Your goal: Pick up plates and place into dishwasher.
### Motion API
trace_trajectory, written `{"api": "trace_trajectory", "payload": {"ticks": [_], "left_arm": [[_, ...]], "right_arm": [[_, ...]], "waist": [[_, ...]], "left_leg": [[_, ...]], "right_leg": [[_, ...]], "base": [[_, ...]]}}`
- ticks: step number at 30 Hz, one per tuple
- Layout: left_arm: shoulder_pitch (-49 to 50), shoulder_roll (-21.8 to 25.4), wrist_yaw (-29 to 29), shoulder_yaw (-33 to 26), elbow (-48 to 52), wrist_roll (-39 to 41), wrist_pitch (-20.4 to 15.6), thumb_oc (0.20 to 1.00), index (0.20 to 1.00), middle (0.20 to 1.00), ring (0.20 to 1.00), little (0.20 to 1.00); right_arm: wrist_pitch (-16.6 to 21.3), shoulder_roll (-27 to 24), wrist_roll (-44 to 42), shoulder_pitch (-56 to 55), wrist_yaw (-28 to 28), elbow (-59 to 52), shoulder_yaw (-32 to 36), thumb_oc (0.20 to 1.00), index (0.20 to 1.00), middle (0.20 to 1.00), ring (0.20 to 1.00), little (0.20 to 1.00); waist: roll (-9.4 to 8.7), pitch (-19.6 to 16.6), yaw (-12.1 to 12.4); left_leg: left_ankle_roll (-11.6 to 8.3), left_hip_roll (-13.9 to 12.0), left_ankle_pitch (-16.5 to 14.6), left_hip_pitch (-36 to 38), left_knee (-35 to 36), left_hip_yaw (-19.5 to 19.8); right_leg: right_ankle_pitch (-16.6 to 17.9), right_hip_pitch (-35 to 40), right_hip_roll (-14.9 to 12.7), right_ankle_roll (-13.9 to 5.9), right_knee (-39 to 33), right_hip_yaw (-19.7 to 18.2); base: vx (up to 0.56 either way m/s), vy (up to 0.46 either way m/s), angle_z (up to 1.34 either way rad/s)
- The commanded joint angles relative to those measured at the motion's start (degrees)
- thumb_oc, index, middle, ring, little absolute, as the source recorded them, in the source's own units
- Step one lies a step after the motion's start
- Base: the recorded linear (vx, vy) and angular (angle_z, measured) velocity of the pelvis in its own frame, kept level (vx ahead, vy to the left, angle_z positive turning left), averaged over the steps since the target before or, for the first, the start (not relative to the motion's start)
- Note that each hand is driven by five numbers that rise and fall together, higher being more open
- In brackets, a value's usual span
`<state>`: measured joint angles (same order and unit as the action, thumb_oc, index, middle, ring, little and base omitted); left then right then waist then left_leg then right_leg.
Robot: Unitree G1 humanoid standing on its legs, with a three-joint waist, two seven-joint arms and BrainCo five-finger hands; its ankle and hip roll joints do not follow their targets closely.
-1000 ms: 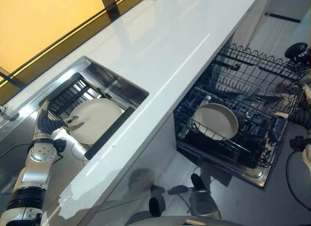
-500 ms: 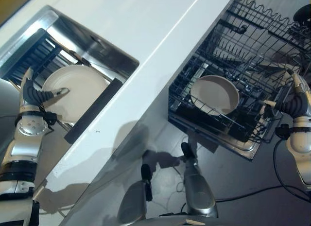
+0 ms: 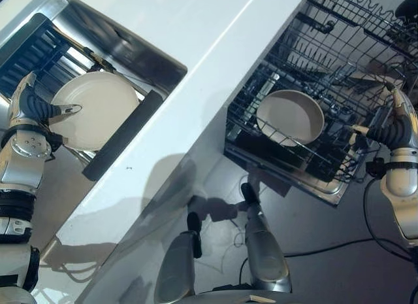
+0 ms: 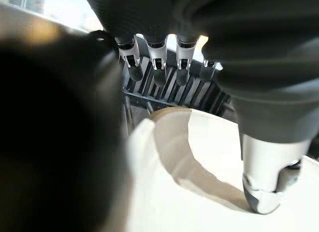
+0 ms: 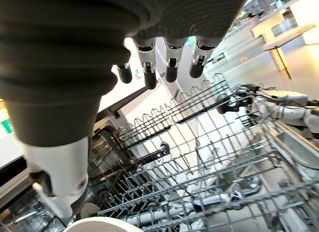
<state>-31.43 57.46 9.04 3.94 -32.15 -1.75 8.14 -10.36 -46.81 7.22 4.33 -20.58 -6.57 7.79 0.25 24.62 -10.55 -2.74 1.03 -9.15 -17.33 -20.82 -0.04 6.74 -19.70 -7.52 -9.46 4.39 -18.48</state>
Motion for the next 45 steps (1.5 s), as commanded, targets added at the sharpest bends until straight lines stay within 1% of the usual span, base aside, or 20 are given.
{"api": "trace_trajectory", "payload": {"ticks": [1,2,4,6,11,14,16,17,18,19,20,21,23,25,26,29,32,36,42,45], "left_arm": [[-1.0,3.2,-8.0,0.9,-7.2,2.2,-0.4,1.000,1.000,1.000,1.000,1.000],[-1.1,3.1,-10.4,1.6,-5.6,3.5,-1.9,1.000,1.000,1.000,1.000,1.000],[-1.1,3.3,-12.0,2.7,-3.5,3.5,-3.6,1.000,1.000,1.000,1.000,1.000],[-1.4,4.1,-14.7,3.7,-2.2,4.7,-3.2,1.000,1.000,1.000,1.000,1.000],[-2.1,5.8,-21.2,7.0,-1.2,4.8,-0.4,1.000,1.000,1.000,1.000,1.000],[-3.0,6.6,-29.6,9.8,-1.3,4.6,1.8,1.000,1.000,1.000,1.000,1.000],[-3.6,7.1,-37.3,12.2,-0.9,6.2,3.8,1.000,1.000,1.000,1.000,1.000],[-3.9,7.0,-40.4,12.9,-0.9,7.0,4.2,1.000,1.000,1.000,1.000,1.000],[-4.2,6.6,-46.8,14.2,-0.7,9.4,5.0,1.000,1.000,1.000,1.000,1.000],[-4.5,6.4,-50.2,15.0,-0.3,11.0,5.6,1.000,1.000,1.000,1.000,1.000],[-4.6,6.2,-51.8,15.4,-0.1,11.9,5.8,1.000,1.000,1.000,1.000,1.000],[-4.7,5.4,-54.7,16.3,0.6,14.2,6.2,1.000,1.000,1.000,1.000,1.000],[-5.0,4.6,-56.5,17.3,1.2,16.4,6.8,1.000,1.000,1.000,1.000,1.000],[-5.2,3.6,-60.2,18.4,1.8,18.1,6.7,1.000,1.000,1.000,1.000,1.000],[-4.8,3.8,-61.4,19.1,2.8,19.5,6.0,1.000,1.000,1.000,1.000,1.000],[-3.0,4.0,-60.1,18.9,6.2,23.8,5.0,1.000,1.000,1.000,1.000,1.000],[-1.5,4.5,-58.3,17.9,11.7,27.1,4.5,1.000,1.000,1.000,1.000,1.000],[0.4,5.3,-56.2,16.6,18.7,27.9,4.9,1.000,1.000,1.000,1.000,1.000],[3.5,6.5,-53.5,14.0,27.3,28.1,4.7,1.000,1.000,1.000,1.000,1.000],[4.8,7.1,-54.4,12.5,30.8,28.0,4.2,1.000,1.000,1.000,1.000,1.000]], "right_arm": [[1.1,-4.8,-0.8,3.8,-1.6,-2.1,1.3,1.000,1.000,1.000,1.000,1.000],[1.3,-4.9,-0.6,3.7,-1.6,-1.9,1.4,1.000,1.000,1.000,1.000,1.000],[1.4,-5.0,-0.4,3.9,-1.6,-1.9,1.4,1.000,1.000,1.000,1.000,1.000],[1.4,-5.4,-0.4,4.0,-1.3,-1.8,1.7,1.000,1.000,1.000,1.000,1.000],[1.4,-6.4,-0.9,4.3,-1.3,-1.6,1.7,1.000,1.000,1.000,1.000,1.000],[1.5,-7.4,-1.5,4.4,-1.2,-1.6,2.0,1.000,1.000,1.000,1.000,1.000],[1.5,-8.5,-2.3,5.0,-0.8,-1.4,1.9,1.000,1.000,1.000,1.000,1.000],[1.5,-8.8,-2.4,5.3,-0.8,-1.3,1.8,1.000,1.000,1.000,1.000,1.000],[1.4,-9.3,-2.7,5.8,-0.7,-1.2,1.3,1.000,1.000,1.000,1.000,1.000],[1.3,-9.5,-2.8,6.2,-0.6,-1.2,1.0,1.000,1.000,1.000,1.000,1.000],[1.2,-9.6,-2.8,6.4,-0.5,-1.1,0.8,1.000,1.000,1.000,1.000,1.000],[1.1,-9.8,-2.7,7.1,-0.4,-0.9,0.2,1.000,1.000,1.000,1.000,1.000],[0.9,-9.9,-2.6,7.7,-0.5,-0.7,-0.6,1.000,1.000,1.000,1.000,1.000],[0.9,-9.8,-2.5,8.2,-0.6,-0.5,-1.3,1.000,1.000,1.000,1.000,1.000],[0.8,-10.0,-2.6,8.1,-0.7,-0.5,-1.5,1.000,1.000,1.000,1.000,1.000],[0.4,-10.3,-3.1,7.7,-0.9,-0.9,-1.5,1.000,1.000,1.000,1.000,1.000],[1.4,-10.0,-3.3,6.4,-0.7,-0.9,-0.8,1.000,1.000,1.000,1.000,1.000],[2.6,-9.3,-3.3,4.9,-0.6,-0.6,0.0,1.000,1.000,1.000,1.000,1.000],[1.8,-8.3,-4.0,3.5,-0.8,-1.3,0.8,1.000,1.000,1.000,1.000,1.000],[1.8,-7.8,-4.5,2.4,-0.9,-1.6,1.6,1.000,1.000,1.000,1.000,1.000]], "waist": [[-0.37,0.6,-0.4],[-0.17,0.7,-0.4],[0.14,0.9,-0.5],[0.44,1.0,-0.5],[0.95,1.4,-0.7],[1.20,1.5,-1.1],[1.43,1.6,-1.4],[1.49,1.7,-1.4],[1.64,1.6,-1.7],[1.75,1.6,-1.8],[1.80,1.6,-1.9],[1.96,1.5,-1.9],[2.06,1.3,-2.1],[2.21,1.0,-2.2],[2.28,0.9,-2.2],[2.43,0.6,-2.0],[2.73,0.3,-1.6],[3.14,-0.4,-0.7],[3.24,-2.0,1.2],[3.08,-3.0,2.0]], "left_leg": [[3.76,2.9,6.1,2.9,9.3,-2.0],[3.75,2.9,6.1,2.9,9.4,-2.1],[3.76,3.0,6.1,2.9,9.4,-2.1],[3.80,3.1,6.1,3.0,9.5,-2.0],[3.86,3.3,6.0,2.9,9.4,-2.0],[3.82,3.4,5.9,3.0,9.4,-2.1],[3.77,3.4,6.0,3.0,9.4,-2.3],[3.77,3.4,6.0,3.1,9.4,-2.3],[3.75,3.4,5.9,3.3,9.5,-2.5],[3.72,3.4,5.9,3.5,9.5,-2.6],[3.71,3.4,5.9,3.6,9.6,-2.7],[3.68,3.4,5.8,3.9,9.6,-2.8],[3.67,3.3,5.7,4.2,9.7,-3.0],[3.66,3.2,5.5,4.6,9.8,-3.2],[3.62,3.2,5.5,4.7,9.8,-3.3],[3.53,3.1,5.6,5.3,10.3,-3.4],[3.56,3.2,5.5,5.8,10.5,-3.1],[3.67,3.4,5.6,6.5,11.0,-2.3],[3.81,3.5,6.4,7.3,12.4,-0.6],[3.84,3.4,6.6,7.6,12.6,0.2]], "right_leg": [[2.1,0.9,1.9,1.95,2.7,1.1],[2.1,0.9,1.8,1.96,2.7,1.2],[1.9,0.8,1.7,1.96,2.9,1.3],[1.9,0.9,1.5,2.01,2.8,1.5],[1.9,0.8,1.2,2.03,2.8,1.8],[2.0,1.0,1.1,1.99,2.5,2.0],[2.2,1.2,0.9,2.00,2.3,2.1],[2.2,1.3,0.9,1.99,2.3,2.1],[2.2,1.4,0.8,1.95,2.1,2.1],[2.2,1.7,0.8,1.92,1.9,2.0],[2.3,1.8,0.8,1.91,1.8,2.0],[2.2,2.2,0.6,1.84,1.6,2.1],[2.1,2.5,0.4,1.80,1.4,2.2],[1.9,2.9,0.3,1.74,1.2,2.3],[1.9,3.1,0.2,1.72,1.1,2.4],[1.7,3.7,0.0,1.57,0.8,2.6],[1.3,4.4,-0.1,1.50,0.8,3.0],[0.8,5.4,-0.5,1.46,0.4,4.0],[0.2,7.0,-1.0,1.28,-0.7,6.2],[0.0,7.7,-1.3,1.28,-0.8,7.4]], "base": [[0.01,0.042,0.04],[0.01,0.038,0.06],[0.00,0.044,0.09],[0.01,0.044,0.04],[0.00,0.014,0.01],[0.00,0.008,-0.01],[-0.01,0.026,-0.06],[0.00,0.030,-0.07],[0.01,0.030,-0.09],[0.01,0.028,-0.10],[0.02,0.025,-0.09],[0.01,0.022,-0.06],[0.01,0.010,-0.02],[0.01,-0.004,-0.04],[0.00,0.000,0.00],[0.00,-0.008,-0.02],[0.01,-0.025,-0.06],[0.00,-0.050,-0.02],[-0.02,-0.090,0.13],[-0.03,-0.115,0.14]]}}
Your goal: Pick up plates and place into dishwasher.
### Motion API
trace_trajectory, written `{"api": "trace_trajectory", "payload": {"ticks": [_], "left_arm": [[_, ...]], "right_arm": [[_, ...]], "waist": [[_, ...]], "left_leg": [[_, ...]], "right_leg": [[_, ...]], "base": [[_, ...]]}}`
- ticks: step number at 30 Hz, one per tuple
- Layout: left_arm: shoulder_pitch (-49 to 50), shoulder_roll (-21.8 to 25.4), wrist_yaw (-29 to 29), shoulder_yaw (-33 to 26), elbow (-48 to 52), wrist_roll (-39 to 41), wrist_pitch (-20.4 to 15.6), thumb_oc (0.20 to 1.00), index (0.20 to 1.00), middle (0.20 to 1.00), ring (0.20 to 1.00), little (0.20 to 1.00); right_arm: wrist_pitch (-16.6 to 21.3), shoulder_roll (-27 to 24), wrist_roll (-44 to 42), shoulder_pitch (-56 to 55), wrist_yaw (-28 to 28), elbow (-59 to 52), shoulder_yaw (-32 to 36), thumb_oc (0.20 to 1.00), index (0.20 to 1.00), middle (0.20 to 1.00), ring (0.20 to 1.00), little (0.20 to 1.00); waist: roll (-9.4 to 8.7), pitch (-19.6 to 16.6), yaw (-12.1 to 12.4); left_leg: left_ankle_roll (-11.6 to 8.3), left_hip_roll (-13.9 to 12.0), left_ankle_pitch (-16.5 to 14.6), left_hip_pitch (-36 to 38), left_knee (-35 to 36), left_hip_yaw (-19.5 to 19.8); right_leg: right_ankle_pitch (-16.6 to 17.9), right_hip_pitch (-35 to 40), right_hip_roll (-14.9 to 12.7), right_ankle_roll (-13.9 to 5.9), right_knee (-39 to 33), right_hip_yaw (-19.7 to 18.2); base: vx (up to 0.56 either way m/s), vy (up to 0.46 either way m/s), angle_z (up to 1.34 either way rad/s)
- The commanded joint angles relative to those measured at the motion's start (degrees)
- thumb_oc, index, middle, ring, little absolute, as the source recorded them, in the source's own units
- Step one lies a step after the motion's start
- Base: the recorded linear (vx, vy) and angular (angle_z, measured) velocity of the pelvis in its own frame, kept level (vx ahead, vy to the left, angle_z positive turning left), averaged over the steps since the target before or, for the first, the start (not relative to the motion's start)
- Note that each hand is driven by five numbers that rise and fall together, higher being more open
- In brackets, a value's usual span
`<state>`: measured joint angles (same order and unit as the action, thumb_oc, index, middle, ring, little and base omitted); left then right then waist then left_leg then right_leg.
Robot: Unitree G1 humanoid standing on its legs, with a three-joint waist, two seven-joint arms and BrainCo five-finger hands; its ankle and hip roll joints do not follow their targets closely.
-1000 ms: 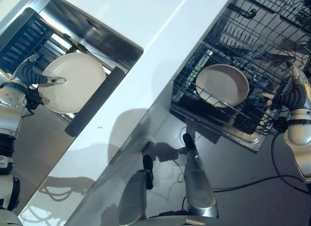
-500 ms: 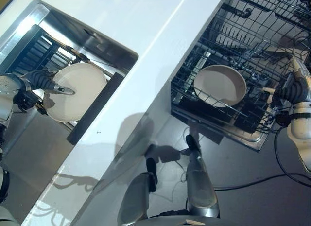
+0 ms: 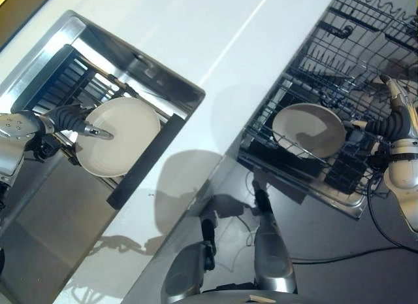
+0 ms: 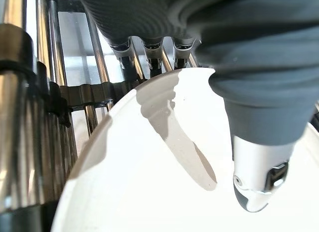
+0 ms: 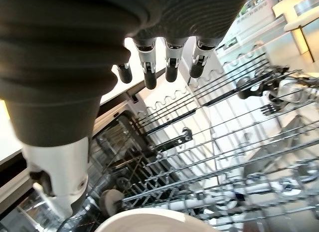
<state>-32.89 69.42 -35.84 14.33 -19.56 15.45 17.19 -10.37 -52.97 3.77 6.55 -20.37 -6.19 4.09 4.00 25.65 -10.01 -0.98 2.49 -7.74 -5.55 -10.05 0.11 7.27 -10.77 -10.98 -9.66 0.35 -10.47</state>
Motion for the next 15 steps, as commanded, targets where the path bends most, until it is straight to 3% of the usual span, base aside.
{"api": "trace_trajectory", "payload": {"ticks": [1,5,14,15], "left_arm": [[6.5,-4.7,-9.6,1.9,19.4,10.5,-4.6,1.000,1.000,1.000,1.000,1.000],[7.7,-3.8,-10.0,1.3,22.3,9.1,-4.0,1.000,1.000,1.000,1.000,1.000],[17.3,-1.0,-12.5,-6.6,30.9,5.0,-5.7,1.000,1.000,1.000,1.000,1.000],[18.1,-0.7,-12.9,-7.3,31.7,4.7,-5.9,0.900,0.900,0.900,0.900,0.900]], "right_arm": [[1.7,-1.4,-0.9,0.1,-1.2,-2.1,5.3,1.000,1.000,1.000,1.000,1.000],[1.9,-1.2,-1.3,-0.9,-1.2,-2.0,5.9,1.000,1.000,1.000,1.000,1.000],[2.9,-0.5,-3.7,-7.3,-1.5,-3.4,9.7,1.000,1.000,1.000,1.000,1.000],[3.1,-0.5,-4.0,-7.8,-1.5,-3.5,10.0,1.000,1.000,1.000,1.000,1.000]], "waist": [[-0.66,-4.2,1.7],[-0.64,-5.0,2.0],[-0.92,-8.2,4.2],[-0.96,-8.4,4.3]], "left_leg": [[2.07,1.9,5.2,-4.1,2.0,0.2],[2.02,1.8,5.4,-3.5,2.4,0.8],[1.85,1.2,5.6,-1.8,3.2,2.9],[1.82,1.1,5.7,-1.7,3.3,3.1]], "right_leg": [[-0.7,-1.1,2.2,1.46,3.2,-0.4],[-1.0,-0.3,2.4,1.52,2.9,0.3],[-2.6,2.3,3.2,2.04,2.7,2.4],[-2.7,2.5,3.2,2.09,2.7,2.6]], "base": [[-0.02,-0.089,0.25],[0.00,-0.070,0.18],[0.00,-0.083,0.26],[0.00,-0.076,0.14]]}}
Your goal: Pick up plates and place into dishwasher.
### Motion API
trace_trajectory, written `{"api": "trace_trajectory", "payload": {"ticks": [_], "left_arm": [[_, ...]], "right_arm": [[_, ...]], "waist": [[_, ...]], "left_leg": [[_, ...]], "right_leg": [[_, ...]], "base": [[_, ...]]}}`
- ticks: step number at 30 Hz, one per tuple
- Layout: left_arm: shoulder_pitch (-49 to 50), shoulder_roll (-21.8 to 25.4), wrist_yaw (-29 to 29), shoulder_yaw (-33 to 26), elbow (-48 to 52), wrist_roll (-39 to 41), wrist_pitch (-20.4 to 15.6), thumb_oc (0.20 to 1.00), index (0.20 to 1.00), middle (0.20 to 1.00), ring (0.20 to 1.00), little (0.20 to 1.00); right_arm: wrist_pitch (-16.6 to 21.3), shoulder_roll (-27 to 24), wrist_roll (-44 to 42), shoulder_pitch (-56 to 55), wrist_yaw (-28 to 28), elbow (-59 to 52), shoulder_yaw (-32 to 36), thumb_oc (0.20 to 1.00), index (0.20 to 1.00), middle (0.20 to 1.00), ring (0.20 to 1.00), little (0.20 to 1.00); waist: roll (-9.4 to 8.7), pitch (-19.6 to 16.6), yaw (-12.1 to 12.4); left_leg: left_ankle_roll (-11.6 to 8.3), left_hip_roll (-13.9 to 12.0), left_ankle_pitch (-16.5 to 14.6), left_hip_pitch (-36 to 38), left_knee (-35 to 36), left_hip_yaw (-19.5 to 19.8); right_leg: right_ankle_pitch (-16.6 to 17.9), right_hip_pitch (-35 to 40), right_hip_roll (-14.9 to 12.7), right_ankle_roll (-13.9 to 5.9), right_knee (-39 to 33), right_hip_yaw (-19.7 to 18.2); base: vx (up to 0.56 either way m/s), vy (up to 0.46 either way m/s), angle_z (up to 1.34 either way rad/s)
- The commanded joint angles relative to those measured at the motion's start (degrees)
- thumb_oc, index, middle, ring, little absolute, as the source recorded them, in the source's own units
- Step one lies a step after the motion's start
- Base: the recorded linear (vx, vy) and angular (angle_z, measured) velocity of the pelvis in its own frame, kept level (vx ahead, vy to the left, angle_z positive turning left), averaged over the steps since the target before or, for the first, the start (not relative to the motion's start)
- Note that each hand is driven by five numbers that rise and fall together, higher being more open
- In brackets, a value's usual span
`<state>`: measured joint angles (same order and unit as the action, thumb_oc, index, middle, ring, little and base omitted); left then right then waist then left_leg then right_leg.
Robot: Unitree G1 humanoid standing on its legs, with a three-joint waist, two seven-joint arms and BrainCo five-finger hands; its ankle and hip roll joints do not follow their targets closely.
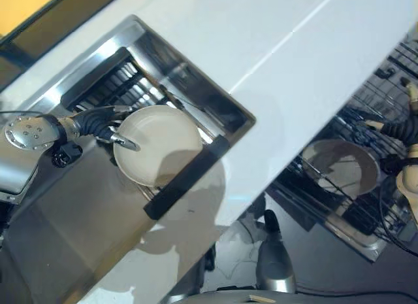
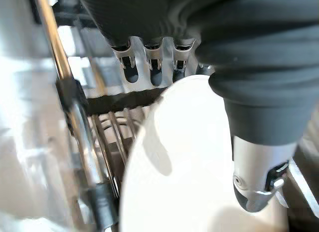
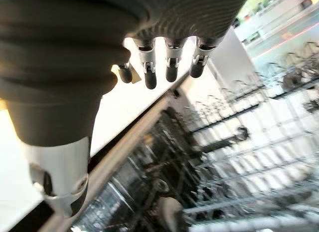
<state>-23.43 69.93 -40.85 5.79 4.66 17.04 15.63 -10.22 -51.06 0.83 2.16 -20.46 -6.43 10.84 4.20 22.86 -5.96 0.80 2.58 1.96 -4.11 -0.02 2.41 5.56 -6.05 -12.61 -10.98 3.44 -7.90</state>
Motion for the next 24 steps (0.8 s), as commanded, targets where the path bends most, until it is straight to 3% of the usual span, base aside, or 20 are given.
{"api": "trace_trajectory", "payload": {"ticks": [1,2,3,6,8,10,13,14,15,24], "left_arm": [[9.4,-1.1,-8.3,0.7,8.4,2.8,-4.5,0.507,0.507,0.507,0.507,0.507],[10.0,-1.0,-8.6,0.2,9.1,2.6,-4.8,0.288,0.288,0.288,0.288,0.288],[10.7,-0.8,-8.9,-0.2,9.6,2.6,-5.1,0.200,0.200,0.200,0.200,0.200],[12.1,-0.6,-9.3,-1.3,11.0,2.3,-5.1,0.209,0.209,0.209,0.209,0.209],[12.8,-0.2,-9.5,-1.9,11.5,2.5,-5.1,0.338,0.338,0.338,0.338,0.338],[13.5,0.0,-9.6,-2.4,11.8,2.8,-5.1,0.379,0.379,0.379,0.379,0.379],[14.5,0.5,-9.6,-2.9,12.1,3.3,-5.8,0.347,0.347,0.347,0.347,0.347],[14.7,0.7,-9.9,-3.0,12.2,3.6,-6.1,0.231,0.231,0.231,0.231,0.231],[15.0,0.8,-10.2,-3.2,12.2,3.8,-6.3,0.200,0.200,0.200,0.200,0.200],[16.5,1.5,-10.0,-3.0,13.1,5.1,-6.5,0.200,0.200,0.200,0.200,0.200]], "right_arm": [[3.0,-2.4,-1.3,-3.9,-1.6,-3.3,3.4,1.000,1.000,1.000,1.000,1.000],[3.0,-2.4,-1.6,-4.4,-1.8,-3.4,3.4,1.000,1.000,1.000,1.000,1.000],[3.1,-2.3,-1.8,-4.8,-2.0,-3.4,3.4,1.000,1.000,1.000,1.000,1.000],[2.9,-2.4,-2.5,-5.8,-2.0,-3.9,3.5,1.000,1.000,1.000,1.000,1.000],[2.7,-2.6,-3.0,-6.1,-2.2,-4.0,3.6,1.000,1.000,1.000,1.000,1.000],[2.5,-2.7,-3.3,-6.4,-2.3,-4.0,3.6,1.000,1.000,1.000,1.000,1.000],[2.1,-3.3,-4.2,-6.9,-3.0,-4.4,3.3,1.000,1.000,1.000,1.000,1.000],[2.1,-3.3,-4.4,-7.2,-3.1,-4.5,3.3,1.000,1.000,1.000,1.000,1.000],[2.2,-3.4,-4.5,-7.5,-3.2,-4.6,3.3,1.000,1.000,1.000,1.000,1.000],[2.5,-4.8,-6.4,-8.9,-4.1,-4.8,3.2,1.000,1.000,1.000,1.000,1.000]], "waist": [[-1.23,-5.9,0.5],[-1.28,-6.2,0.7],[-1.34,-6.4,0.9],[-1.50,-7.2,1.3],[-1.54,-7.6,1.4],[-1.55,-7.9,1.6],[-1.58,-8.0,1.6],[-1.55,-8.2,1.6],[-1.52,-8.3,1.6],[-1.40,-8.3,1.3]], "left_leg": [[-0.01,1.0,-3.9,-3.1,-6.7,1.0],[-0.04,1.0,-3.8,-3.0,-6.7,1.2],[-0.04,0.9,-3.8,-2.9,-6.7,1.4],[-0.06,0.8,-3.8,-2.5,-6.5,1.8],[-0.15,0.7,-3.7,-2.2,-6.3,2.0],[-0.16,0.7,-3.7,-2.0,-6.2,2.1],[-0.20,0.5,-3.7,-1.9,-6.0,2.1],[-0.22,0.5,-3.6,-1.8,-5.9,2.0],[-0.24,0.4,-3.6,-1.7,-5.8,2.0],[-0.28,0.3,-3.5,-1.5,-5.4,1.7]], "right_leg": [[-1.1,-2.0,4.9,3.45,-0.4,0.3],[-1.2,-1.9,4.9,3.47,-0.4,0.6],[-1.3,-1.8,5.0,3.48,-0.3,0.8],[-1.6,-1.2,5.1,3.49,-0.3,1.3],[-1.6,-0.9,5.2,3.48,-0.5,1.5],[-1.7,-0.8,5.3,3.44,-0.6,1.6],[-1.8,-0.7,5.3,3.32,-0.5,1.7],[-1.8,-0.7,5.4,3.30,-0.5,1.7],[-1.8,-0.7,5.4,3.28,-0.5,1.6],[-1.8,-0.7,5.5,2.99,-0.6,1.1]], "base": [[0.00,-0.071,0.34],[0.01,-0.074,0.38],[0.02,-0.071,0.16],[0.02,-0.054,-0.06],[0.02,-0.045,-0.06],[0.01,-0.036,-0.02],[0.00,-0.030,-0.03],[0.00,0.000,0.00],[0.00,0.000,0.00],[0.00,0.000,0.00]]}}
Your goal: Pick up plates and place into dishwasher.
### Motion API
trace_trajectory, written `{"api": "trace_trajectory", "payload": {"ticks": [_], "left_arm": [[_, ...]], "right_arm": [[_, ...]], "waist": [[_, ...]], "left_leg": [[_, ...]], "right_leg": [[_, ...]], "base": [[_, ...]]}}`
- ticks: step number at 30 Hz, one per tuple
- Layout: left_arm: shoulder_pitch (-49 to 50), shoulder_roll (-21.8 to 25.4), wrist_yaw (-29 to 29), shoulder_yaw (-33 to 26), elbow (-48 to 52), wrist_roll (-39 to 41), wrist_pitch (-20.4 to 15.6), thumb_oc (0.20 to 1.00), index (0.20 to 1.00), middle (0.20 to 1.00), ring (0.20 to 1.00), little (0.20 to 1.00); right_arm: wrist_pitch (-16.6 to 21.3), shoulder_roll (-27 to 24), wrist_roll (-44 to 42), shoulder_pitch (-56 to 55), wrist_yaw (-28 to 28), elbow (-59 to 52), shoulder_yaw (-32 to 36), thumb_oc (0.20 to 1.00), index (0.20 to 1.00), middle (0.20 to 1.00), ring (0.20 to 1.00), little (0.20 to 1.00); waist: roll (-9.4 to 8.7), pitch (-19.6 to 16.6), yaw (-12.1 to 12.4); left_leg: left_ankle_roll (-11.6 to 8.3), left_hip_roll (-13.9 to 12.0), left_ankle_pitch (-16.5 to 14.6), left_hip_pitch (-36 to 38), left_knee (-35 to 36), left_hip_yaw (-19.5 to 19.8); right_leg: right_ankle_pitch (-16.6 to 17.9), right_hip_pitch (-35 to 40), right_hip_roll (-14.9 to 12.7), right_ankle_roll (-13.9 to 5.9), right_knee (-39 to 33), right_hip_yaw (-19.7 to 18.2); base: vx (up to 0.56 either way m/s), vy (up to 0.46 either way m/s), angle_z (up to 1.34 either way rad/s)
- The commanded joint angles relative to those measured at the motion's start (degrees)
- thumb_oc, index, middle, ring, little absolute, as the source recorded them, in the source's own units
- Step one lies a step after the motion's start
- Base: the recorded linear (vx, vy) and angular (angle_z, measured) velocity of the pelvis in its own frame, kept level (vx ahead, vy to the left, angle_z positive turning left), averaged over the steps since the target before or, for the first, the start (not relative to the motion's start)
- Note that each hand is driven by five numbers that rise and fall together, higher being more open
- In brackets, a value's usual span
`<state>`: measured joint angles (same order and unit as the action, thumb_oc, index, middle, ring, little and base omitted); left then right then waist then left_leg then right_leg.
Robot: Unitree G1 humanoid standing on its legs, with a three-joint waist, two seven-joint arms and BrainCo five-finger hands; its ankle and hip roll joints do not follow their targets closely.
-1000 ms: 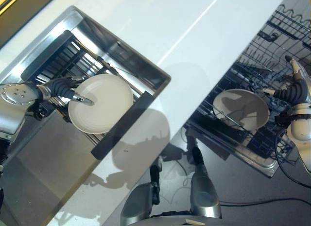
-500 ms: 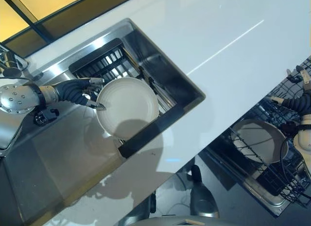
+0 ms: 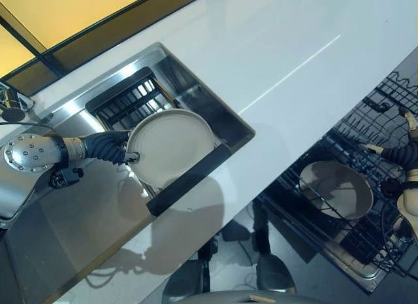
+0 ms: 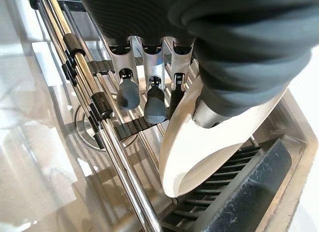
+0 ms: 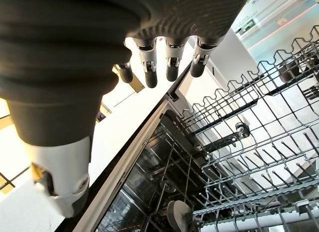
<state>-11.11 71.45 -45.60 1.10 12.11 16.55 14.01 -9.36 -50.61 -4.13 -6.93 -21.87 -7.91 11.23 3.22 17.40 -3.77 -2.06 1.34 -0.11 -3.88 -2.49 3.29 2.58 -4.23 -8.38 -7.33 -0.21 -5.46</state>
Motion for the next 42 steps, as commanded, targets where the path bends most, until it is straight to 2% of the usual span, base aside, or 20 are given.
{"api": "trace_trajectory", "payload": {"ticks": [1,7,12,14,17,23,26,30,35,38,42], "left_arm": [[4.2,0.1,-5.0,1.7,5.5,5.6,-4.9,0.200,0.200,0.200,0.200,0.200],[5.5,0.0,-1.2,0.6,5.6,5.6,-5.4,0.200,0.200,0.200,0.200,0.200],[7.3,-0.4,10.1,-4.0,4.1,4.9,-5.9,0.200,0.200,0.200,0.200,0.200],[8.3,-1.2,12.9,-6.4,3.6,4.6,-6.9,0.200,0.200,0.200,0.200,0.200],[11.4,-3.2,17.4,-10.8,3.8,3.0,-9.6,0.200,0.200,0.200,0.200,0.200],[16.3,-8.7,28.7,-19.4,3.1,0.0,-17.8,0.200,0.200,0.200,0.200,0.200],[18.8,-12.6,33.3,-23.5,2.7,-3.8,-22.1,0.200,0.200,0.200,0.200,0.200],[20.8,-18.0,39.4,-26.9,2.0,-4.6,-25.9,0.200,0.200,0.200,0.200,0.200],[22.4,-21.6,45.8,-31.1,0.7,-2.6,-29.0,0.200,0.200,0.200,0.200,0.200],[21.2,-22.4,48.5,-30.1,0.6,-3.0,-29.9,0.200,0.200,0.200,0.200,0.200],[20.3,-23.8,49.1,-28.6,2.1,-4.3,-29.7,0.200,0.200,0.200,0.200,0.200]], "right_arm": [[1.7,-5.4,-1.6,0.2,-2.8,-3.2,2.8,1.000,1.000,1.000,1.000,1.000],[1.8,-5.5,-1.9,-0.8,-2.9,-3.7,3.0,1.000,1.000,1.000,1.000,1.000],[1.9,-5.4,-3.0,-2.2,-2.3,-4.2,4.7,1.000,1.000,1.000,1.000,1.000],[2.2,-4.4,-2.6,-2.7,-2.5,-4.5,5.3,1.000,1.000,1.000,1.000,1.000],[2.5,-2.3,-1.8,-4.1,-3.1,-5.1,6.3,1.000,1.000,1.000,1.000,1.000],[3.4,1.7,-1.3,-5.9,-5.7,-5.6,8.9,1.000,1.000,1.000,1.000,1.000],[4.1,4.4,-0.5,-6.7,-6.8,-6.4,10.2,1.000,1.000,1.000,1.000,1.000],[4.9,7.7,1.1,-7.5,-7.6,-7.3,10.8,1.000,1.000,1.000,1.000,1.000],[6.5,9.7,0.3,-7.0,-10.5,-9.0,12.1,1.000,1.000,1.000,1.000,1.000],[9.2,9.5,0.4,-4.5,-13.2,-10.8,11.2,1.000,1.000,1.000,1.000,1.000],[11.7,8.3,-0.8,-1.8,-11.8,-14.4,10.1,1.000,1.000,1.000,1.000,1.000]], "waist": [[-0.41,-2.8,-1.0],[-0.44,-2.9,-0.9],[-0.69,-3.7,-0.4],[-0.79,-4.1,-0.1],[-0.98,-4.8,0.5],[-1.72,-6.8,1.7],[-2.20,-8.0,2.3],[-2.59,-9.8,2.7],[-2.80,-11.1,2.9],[-2.82,-11.4,3.1],[-2.98,-11.8,3.5]], "left_leg": [[2.57,1.6,-1.4,-1.7,-2.9,0.8],[2.52,1.4,-1.3,-1.5,-2.7,0.7],[2.53,1.3,-1.2,-1.1,-2.2,1.0],[2.58,1.3,-1.2,-0.8,-2.0,1.2],[2.60,1.2,-1.2,-0.4,-1.5,1.6],[2.61,1.1,-1.2,1.0,-0.4,2.2],[2.52,1.1,-0.6,1.4,0.3,2.6],[2.55,1.1,-1.0,2.7,1.2,2.9],[2.28,1.1,-0.4,3.6,2.1,3.3],[2.22,1.1,-0.6,4.0,2.0,3.6],[2.17,1.2,-0.8,4.6,2.0,3.9]], "right_leg": [[1.2,-2.5,1.3,-0.70,3.0,-1.4],[1.3,-2.2,1.2,-0.79,2.6,-1.5],[1.0,-1.6,1.2,-0.81,2.3,-1.2],[0.8,-1.3,1.2,-0.72,2.1,-1.1],[0.5,-0.9,1.3,-0.65,1.9,-0.7],[0.0,0.3,1.6,-0.35,1.5,0.2],[0.2,0.4,1.9,-0.19,1.5,0.4],[-0.9,1.3,2.3,0.14,1.7,0.8],[-0.8,1.7,2.7,0.43,1.8,0.5],[-1.0,2.0,2.8,0.62,2.0,0.6],[-1.1,2.6,2.9,0.77,2.0,0.8]], "base": [[0.00,0.000,0.00],[0.00,0.000,0.00],[0.03,-0.004,0.00],[0.02,-0.002,0.00],[0.01,-0.004,0.00],[0.03,-0.006,0.00],[0.02,-0.005,0.00],[0.04,-0.003,0.03],[0.01,0.003,0.04],[0.00,0.000,0.00],[0.00,0.000,0.00]]}}
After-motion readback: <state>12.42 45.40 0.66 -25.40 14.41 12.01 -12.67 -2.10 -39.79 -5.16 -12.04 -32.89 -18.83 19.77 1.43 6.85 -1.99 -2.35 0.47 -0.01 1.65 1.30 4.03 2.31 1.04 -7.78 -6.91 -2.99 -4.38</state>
